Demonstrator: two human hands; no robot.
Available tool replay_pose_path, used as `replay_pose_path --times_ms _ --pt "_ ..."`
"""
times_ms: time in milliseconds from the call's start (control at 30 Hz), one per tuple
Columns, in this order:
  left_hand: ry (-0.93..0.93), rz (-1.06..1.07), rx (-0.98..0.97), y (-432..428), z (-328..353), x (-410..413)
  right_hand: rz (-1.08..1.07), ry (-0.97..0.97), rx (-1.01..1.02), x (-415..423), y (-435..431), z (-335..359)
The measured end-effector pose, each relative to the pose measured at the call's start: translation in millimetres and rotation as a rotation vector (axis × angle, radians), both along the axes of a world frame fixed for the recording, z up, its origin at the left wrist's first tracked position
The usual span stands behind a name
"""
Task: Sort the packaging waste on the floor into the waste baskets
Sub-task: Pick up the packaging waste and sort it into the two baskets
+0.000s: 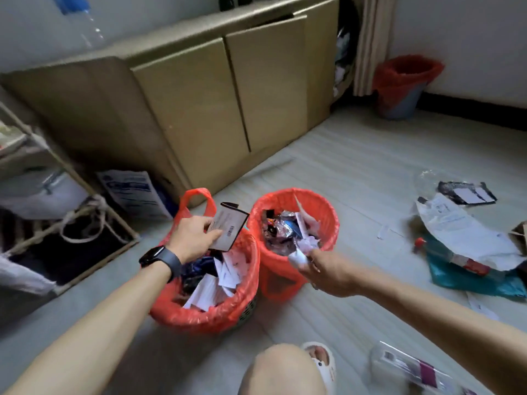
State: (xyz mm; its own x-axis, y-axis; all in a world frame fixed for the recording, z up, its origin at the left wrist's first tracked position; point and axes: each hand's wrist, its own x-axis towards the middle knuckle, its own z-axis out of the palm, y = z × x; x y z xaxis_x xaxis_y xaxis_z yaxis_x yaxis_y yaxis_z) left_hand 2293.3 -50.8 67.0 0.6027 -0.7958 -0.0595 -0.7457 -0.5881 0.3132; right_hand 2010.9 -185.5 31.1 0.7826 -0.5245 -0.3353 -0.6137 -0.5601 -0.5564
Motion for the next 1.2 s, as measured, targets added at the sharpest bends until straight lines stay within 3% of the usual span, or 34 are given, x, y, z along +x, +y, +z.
replay_pose_path --times_ms 167,433,533,600,667,767,933,1100,1200 --pt "0.027 0.112 -0.018 46 -24 20 0.122 -0.019 -0.082 43 25 -9" --pt "-0.081 0.266 0.143 86 -73 29 -0.04 -0.361 0.031 105 59 -35" --pt "0.008 0.255 0.179 98 -96 38 0.0 -0.453 -0.062 123 63 -51" --pt "0.007 0.244 0.299 105 -110 36 0.059 -0.372 -0.312 126 66 -69" --pt "-0.059 0.284 0.37 110 -122 26 0.078 -0.264 -0.433 122 71 -85" --pt "-0.016 0.355 0.35 115 -130 11 0.045 -0.15 -0.345 111 77 -109" --pt "0.038 0.325 0.486 109 -129 15 -0.005 -0.085 -0.129 111 85 -111" --pt "-0.015 0.339 0.477 99 -119 16 0.036 -0.047 -0.119 115 77 -106" --pt "-0.076 0.262 0.371 81 -103 10 0.075 -0.016 -0.087 106 66 -98"
